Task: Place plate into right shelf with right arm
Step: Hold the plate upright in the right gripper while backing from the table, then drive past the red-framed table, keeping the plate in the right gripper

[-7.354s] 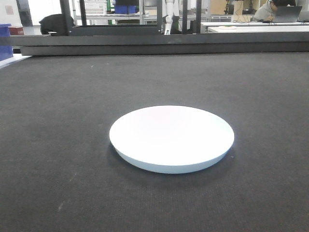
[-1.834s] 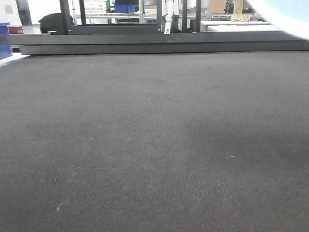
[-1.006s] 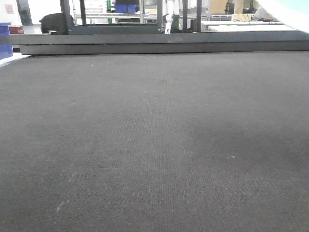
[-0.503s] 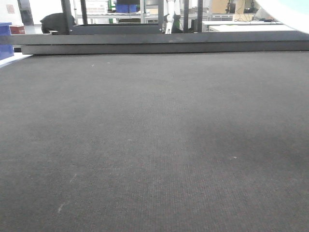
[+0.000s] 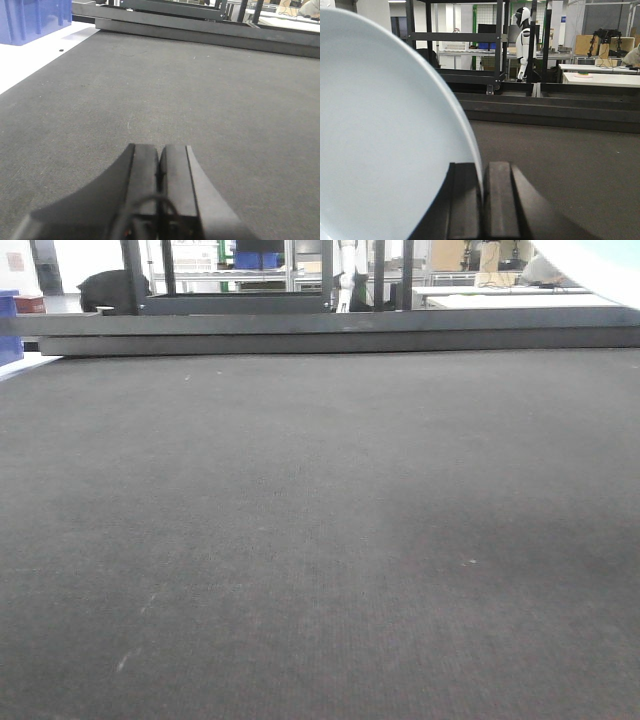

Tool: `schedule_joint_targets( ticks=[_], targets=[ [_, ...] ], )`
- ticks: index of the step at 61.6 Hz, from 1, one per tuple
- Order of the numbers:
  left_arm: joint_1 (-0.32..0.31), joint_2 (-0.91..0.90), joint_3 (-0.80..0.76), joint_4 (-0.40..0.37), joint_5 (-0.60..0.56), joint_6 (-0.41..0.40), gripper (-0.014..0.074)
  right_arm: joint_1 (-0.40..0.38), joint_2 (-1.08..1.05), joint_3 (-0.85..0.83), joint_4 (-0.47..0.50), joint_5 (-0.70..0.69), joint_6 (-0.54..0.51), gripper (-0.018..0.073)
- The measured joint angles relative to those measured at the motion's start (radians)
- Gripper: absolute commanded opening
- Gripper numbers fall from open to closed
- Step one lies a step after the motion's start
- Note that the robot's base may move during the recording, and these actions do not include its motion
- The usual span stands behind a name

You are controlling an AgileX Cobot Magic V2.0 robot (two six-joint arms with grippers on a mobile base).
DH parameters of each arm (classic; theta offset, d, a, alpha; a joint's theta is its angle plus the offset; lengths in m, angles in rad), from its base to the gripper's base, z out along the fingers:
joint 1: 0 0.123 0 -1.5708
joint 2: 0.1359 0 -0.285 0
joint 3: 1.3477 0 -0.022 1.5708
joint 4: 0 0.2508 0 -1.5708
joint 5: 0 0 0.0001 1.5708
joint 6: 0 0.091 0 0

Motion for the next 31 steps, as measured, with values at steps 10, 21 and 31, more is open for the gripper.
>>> schedule_joint_targets(
  ticks=[10,21,31],
  targets=[
    [0.0,0.0,0.0,0.0,0.0,0.0,-0.0128,0.0,0.0,0.0,0.0,0.0,0.0,0.0054],
    [0.0,0.0,0.0,0.0,0.0,0.0,-0.0128,0.0,-0.001,0.0,0.0,0.0,0.0,0.0054],
    [0.0,0.0,0.0,0.0,0.0,0.0,-0.0128,0.0,-0.001,0.0,0.0,0.0,0.0,0.0054]
  ],
)
